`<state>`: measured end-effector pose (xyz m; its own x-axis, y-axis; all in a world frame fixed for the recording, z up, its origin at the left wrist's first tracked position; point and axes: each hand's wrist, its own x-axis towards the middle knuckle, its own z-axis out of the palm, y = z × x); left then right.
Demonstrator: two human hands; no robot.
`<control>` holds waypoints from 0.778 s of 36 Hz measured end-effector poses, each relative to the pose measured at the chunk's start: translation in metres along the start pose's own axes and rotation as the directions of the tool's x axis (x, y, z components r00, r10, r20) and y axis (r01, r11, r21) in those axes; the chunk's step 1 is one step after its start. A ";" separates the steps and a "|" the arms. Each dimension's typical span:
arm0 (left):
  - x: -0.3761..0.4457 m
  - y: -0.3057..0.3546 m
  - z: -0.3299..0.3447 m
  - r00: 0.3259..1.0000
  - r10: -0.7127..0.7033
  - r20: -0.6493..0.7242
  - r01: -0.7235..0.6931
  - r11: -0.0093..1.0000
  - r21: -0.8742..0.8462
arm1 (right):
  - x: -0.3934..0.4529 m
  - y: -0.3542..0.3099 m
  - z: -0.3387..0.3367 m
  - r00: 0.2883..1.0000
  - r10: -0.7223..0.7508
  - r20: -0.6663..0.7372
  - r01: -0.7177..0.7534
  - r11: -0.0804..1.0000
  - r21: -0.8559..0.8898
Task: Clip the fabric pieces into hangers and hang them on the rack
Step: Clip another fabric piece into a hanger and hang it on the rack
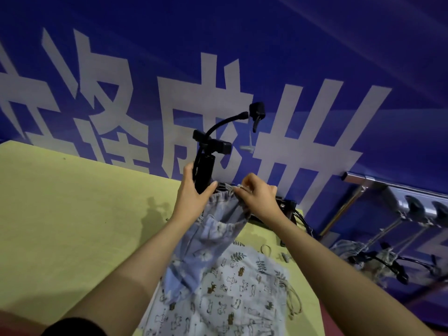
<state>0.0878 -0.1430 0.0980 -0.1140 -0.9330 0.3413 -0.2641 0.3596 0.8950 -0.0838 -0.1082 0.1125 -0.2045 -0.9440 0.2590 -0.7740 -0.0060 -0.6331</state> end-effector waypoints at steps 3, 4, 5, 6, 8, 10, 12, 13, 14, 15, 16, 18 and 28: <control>-0.003 -0.009 0.000 1.000 0.023 0.006 -0.023 0.999 0.030 | -0.004 0.003 0.010 1.000 -0.015 0.002 0.015 0.998 -0.056; -0.003 -0.011 0.000 1.000 0.025 0.013 -0.026 0.999 0.032 | -0.005 0.003 0.013 1.000 -0.020 -0.002 0.020 0.996 -0.085; -0.003 -0.011 0.000 1.000 0.023 0.021 -0.023 0.999 0.032 | -0.006 0.003 0.017 1.000 -0.030 -0.005 0.029 0.992 -0.119; -0.002 -0.009 0.000 0.999 0.022 0.023 -0.023 0.999 0.025 | -0.008 0.002 0.021 0.998 -0.062 -0.014 0.059 0.985 -0.159; 0.001 -0.006 0.000 1.000 0.004 0.017 -0.004 1.000 0.005 | -0.014 0.002 0.029 0.984 -0.173 -0.043 0.160 0.962 -0.219; 0.005 -0.003 0.001 1.000 -0.020 -0.010 0.020 1.000 -0.011 | -0.020 -0.002 0.035 0.948 -0.310 -0.065 0.285 0.923 -0.257; 0.010 -0.001 0.002 0.998 -0.040 -0.039 0.039 0.999 -0.026 | -0.022 -0.005 0.044 0.921 -0.390 -0.009 0.375 0.891 -0.258; 0.012 -0.001 0.002 0.998 -0.047 -0.051 0.046 0.998 -0.030 | -0.021 -0.007 0.048 0.925 -0.376 0.061 0.380 0.898 -0.221; 0.014 -0.002 0.002 0.997 -0.051 -0.060 0.049 0.998 -0.032 | -0.021 -0.009 0.051 0.932 -0.332 0.145 0.355 0.919 -0.172; 0.016 -0.002 0.002 0.996 -0.054 -0.065 0.052 0.998 -0.032 | -0.020 -0.010 0.055 0.934 -0.282 0.218 0.315 0.939 -0.138; 0.018 -0.002 0.001 0.996 -0.056 -0.068 0.054 0.998 -0.030 | -0.020 -0.010 0.058 0.934 -0.238 0.265 0.278 0.952 -0.126; 0.019 -0.004 -0.001 0.996 -0.061 -0.066 0.058 0.998 -0.032 | -0.022 -0.011 0.062 0.935 -0.153 0.319 0.202 0.971 -0.127; 0.020 -0.004 -0.006 0.993 -0.071 -0.090 0.067 0.997 -0.040 | -0.021 -0.013 0.055 0.889 0.062 0.454 -0.151 0.975 0.161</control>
<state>0.0919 -0.1631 0.1029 -0.0088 -0.9534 0.3015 -0.2328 0.2952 0.9266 -0.0369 -0.1065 0.0754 0.0420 -0.9892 -0.1405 -0.6277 0.0833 -0.7740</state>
